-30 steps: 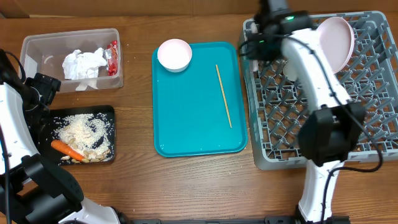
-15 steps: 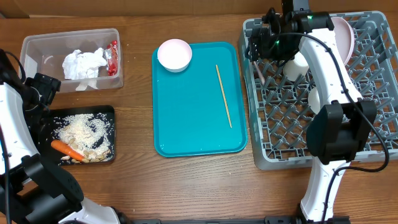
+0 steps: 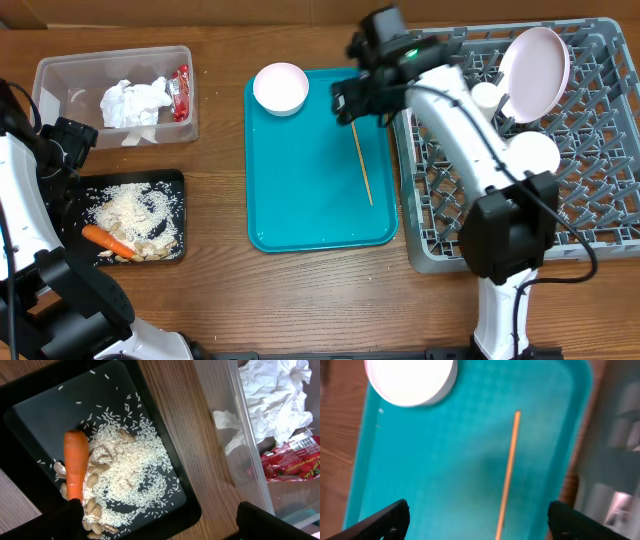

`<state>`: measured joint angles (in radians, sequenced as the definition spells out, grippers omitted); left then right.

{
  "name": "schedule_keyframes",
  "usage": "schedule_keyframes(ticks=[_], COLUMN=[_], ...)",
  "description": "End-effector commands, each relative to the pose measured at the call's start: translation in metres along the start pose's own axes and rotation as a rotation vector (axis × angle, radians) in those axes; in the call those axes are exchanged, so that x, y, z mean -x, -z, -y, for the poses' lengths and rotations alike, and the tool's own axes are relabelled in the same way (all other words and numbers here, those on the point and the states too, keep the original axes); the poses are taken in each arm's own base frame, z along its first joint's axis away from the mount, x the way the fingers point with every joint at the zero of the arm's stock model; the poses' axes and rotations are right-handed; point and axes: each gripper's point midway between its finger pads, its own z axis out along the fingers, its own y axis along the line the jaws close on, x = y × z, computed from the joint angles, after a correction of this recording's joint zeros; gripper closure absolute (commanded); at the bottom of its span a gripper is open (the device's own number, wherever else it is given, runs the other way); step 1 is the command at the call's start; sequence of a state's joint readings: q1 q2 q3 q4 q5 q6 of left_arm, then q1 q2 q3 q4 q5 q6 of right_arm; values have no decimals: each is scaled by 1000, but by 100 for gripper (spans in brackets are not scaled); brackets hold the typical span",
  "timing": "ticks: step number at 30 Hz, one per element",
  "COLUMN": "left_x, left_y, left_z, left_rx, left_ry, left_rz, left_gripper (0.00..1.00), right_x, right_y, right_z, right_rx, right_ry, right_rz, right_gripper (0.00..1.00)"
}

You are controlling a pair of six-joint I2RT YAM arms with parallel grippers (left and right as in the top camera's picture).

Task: Sort waste into correct bins and load items into the dishwasher rack
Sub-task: 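Grasp the wooden chopstick on the teal tray with the right gripper, then insert the chopstick upright into the rack beside the fork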

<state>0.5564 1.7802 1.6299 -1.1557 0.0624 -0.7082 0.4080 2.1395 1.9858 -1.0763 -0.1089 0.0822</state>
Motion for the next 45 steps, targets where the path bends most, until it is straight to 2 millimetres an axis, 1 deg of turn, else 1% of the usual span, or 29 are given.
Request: schedule_keyframes(ticks=[1, 3, 4, 7, 11, 14, 15, 16, 17, 18, 19, 20, 22, 24, 28, 29, 30, 31, 32, 34, 35, 37, 38, 39, 40, 41, 42, 43, 45], left_x=[4, 4, 4, 4, 4, 4, 4, 4, 4, 4, 4, 4, 4, 4, 4, 4, 4, 4, 4, 4, 4, 4, 4, 4, 4, 4, 4, 4, 4], left_y=[14, 14, 14, 14, 14, 14, 14, 14, 14, 14, 14, 14, 14, 14, 14, 14, 14, 14, 14, 14, 14, 14, 14, 14, 14, 14, 14, 14, 14], left_z=[3, 3, 3, 3, 3, 3, 3, 3, 3, 3, 3, 3, 3, 3, 3, 3, 3, 3, 3, 3, 3, 3, 3, 3, 3, 3, 3, 3, 3], left_rx=[-18, -18, -18, -18, -18, -18, -18, -18, -18, -18, -18, -18, -18, -18, -18, -18, -18, -18, -18, -18, -18, -18, -18, -18, -18, -18, -18, -18, -18], left_ry=[13, 13, 13, 13, 13, 13, 13, 13, 13, 13, 13, 13, 13, 13, 13, 13, 13, 13, 13, 13, 13, 13, 13, 13, 13, 13, 13, 13, 13], left_rz=[41, 41, 41, 41, 41, 41, 41, 41, 41, 41, 41, 41, 41, 41, 41, 41, 41, 41, 41, 41, 41, 41, 41, 41, 41, 41, 41, 41, 41], left_gripper=[0, 0, 0, 0, 0, 0, 0, 0, 0, 0, 0, 0, 0, 0, 0, 0, 0, 0, 0, 0, 0, 0, 0, 0, 0, 0, 0, 0, 0], right_x=[-24, -38, -42, -56, -77, -91, -97, -100, -103, -108, -111, -115, -118, -119, -120, -116, -112, -99, -91, -68, -57, -26, -13, 3, 11, 17, 22, 23, 20], right_y=[-32, -59, -65, -78, -95, -107, -113, -116, -118, -122, -123, -124, -125, -126, -124, -118, -113, -94, -83, -50, -32, 17, 40, 70, 86, 98, 111, 114, 111], right_z=[15, 20, 23, 33, 29, 27, 27, 28, 29, 37, 45, 45, 38, 30, 3, -5, -7, -4, -1, 9, 13, 20, 30, 50, 65, 78, 98, 106, 106], right_rx=[-109, -115, -124, -158, -117, -121, -127, -130, -135, -181, -239, -271, -286, -281, -211, -174, -167, -167, -167, -166, -156, -86, -84, -97, -106, -116, -124, -89, 29], right_ry=[-51, -55, -60, -72, -74, -87, -101, -103, -104, -121, -135, -121, -93, -77, -54, -56, -60, -78, -90, -123, -127, -89, -98, -135, -163, -190, -219, -191, -91], right_rz=[-40, -60, -66, -85, -123, -147, -169, -180, -188, -200, -204, -211, -213, -213, -228, -235, -236, -224, -213, -174, -149, -76, -33, 33, 73, 102, 135, 140, 128], right_gripper=[9, 9, 9, 9, 14, 21, 29, 35, 44, 55, 62, 68, 83, 94, 96, 96, 96, 96, 96, 96, 96, 96, 96, 96, 96, 96, 96, 96, 96])
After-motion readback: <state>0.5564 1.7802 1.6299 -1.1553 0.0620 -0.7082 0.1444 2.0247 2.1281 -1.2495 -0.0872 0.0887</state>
